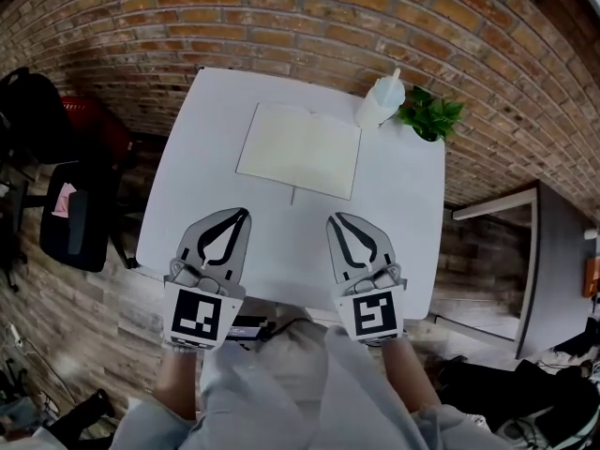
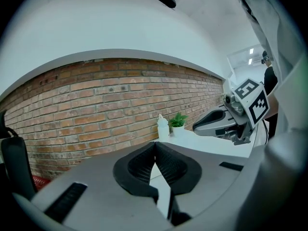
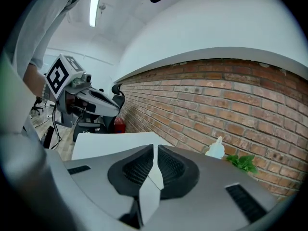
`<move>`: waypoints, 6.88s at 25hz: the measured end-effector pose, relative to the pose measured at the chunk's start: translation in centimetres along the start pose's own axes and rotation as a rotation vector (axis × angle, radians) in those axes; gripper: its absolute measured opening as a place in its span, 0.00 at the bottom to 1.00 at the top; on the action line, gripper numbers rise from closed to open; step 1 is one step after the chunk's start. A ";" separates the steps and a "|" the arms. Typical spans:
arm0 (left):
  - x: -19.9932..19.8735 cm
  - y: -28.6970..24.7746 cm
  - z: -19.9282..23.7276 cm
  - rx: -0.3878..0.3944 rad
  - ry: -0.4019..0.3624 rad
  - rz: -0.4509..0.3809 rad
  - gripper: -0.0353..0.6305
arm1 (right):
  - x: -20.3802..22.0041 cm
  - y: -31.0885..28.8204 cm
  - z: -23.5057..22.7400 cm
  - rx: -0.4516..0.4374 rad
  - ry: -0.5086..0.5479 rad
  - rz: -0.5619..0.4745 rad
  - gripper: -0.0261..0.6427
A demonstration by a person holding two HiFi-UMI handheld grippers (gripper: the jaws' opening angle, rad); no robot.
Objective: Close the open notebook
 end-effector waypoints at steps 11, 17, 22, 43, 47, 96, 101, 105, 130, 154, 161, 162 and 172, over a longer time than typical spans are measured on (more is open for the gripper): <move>3.0 -1.8 3.5 0.018 0.027 0.033 0.08 | 1.0 -6.3 0.8 -0.017 0.053 0.118 0.12; 4.9 -3.0 5.4 0.025 0.042 0.057 0.08 | 2.3 -9.7 0.8 0.009 0.066 0.193 0.12; 6.1 -4.0 6.8 0.034 0.038 0.075 0.08 | 3.8 -12.5 1.0 -0.008 0.109 0.264 0.21; 10.3 -6.7 9.9 0.042 0.090 0.118 0.08 | 8.9 -21.0 3.3 -0.064 0.365 0.461 0.27; 10.5 -7.2 10.3 0.043 0.094 0.108 0.08 | 9.6 -21.8 3.4 -0.066 0.414 0.491 0.27; 19.4 -15.4 6.8 0.178 1.052 0.318 0.37 | 10.4 -22.7 2.2 -0.050 0.278 0.489 0.14; 19.8 -16.0 6.4 0.170 1.181 0.294 0.38 | 10.3 -22.5 2.3 -0.039 0.272 0.478 0.14; 20.2 -16.1 6.8 0.123 1.287 0.276 0.38 | 10.1 -22.4 2.2 -0.035 0.266 0.474 0.14; 20.5 -16.2 8.6 0.023 1.259 0.242 0.14 | 10.8 -22.1 2.3 -0.086 0.133 0.464 0.14; 11.2 -15.7 6.1 0.157 0.917 0.137 0.10 | 7.3 -10.9 -2.0 0.108 -0.185 0.290 0.14; 8.3 -17.0 3.6 0.248 0.803 0.114 0.10 | 7.8 -7.9 -3.3 0.178 -0.232 0.278 0.14; 8.0 -17.2 3.1 0.259 0.795 0.113 0.10 | 7.8 -7.4 -3.5 0.192 -0.236 0.272 0.14; 6.2 -20.0 -1.4 0.360 0.720 0.124 0.10 | 7.6 -3.2 -5.6 0.333 -0.294 0.174 0.14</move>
Point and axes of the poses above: the fingertips, and each gripper's own axes: y backward along the fingers, z to its left, x out of its underside, the point moved 10 cm from there along y, backward along the fingers, and after that the axes turned 9 degrees about -y, right-handed, at the moved point
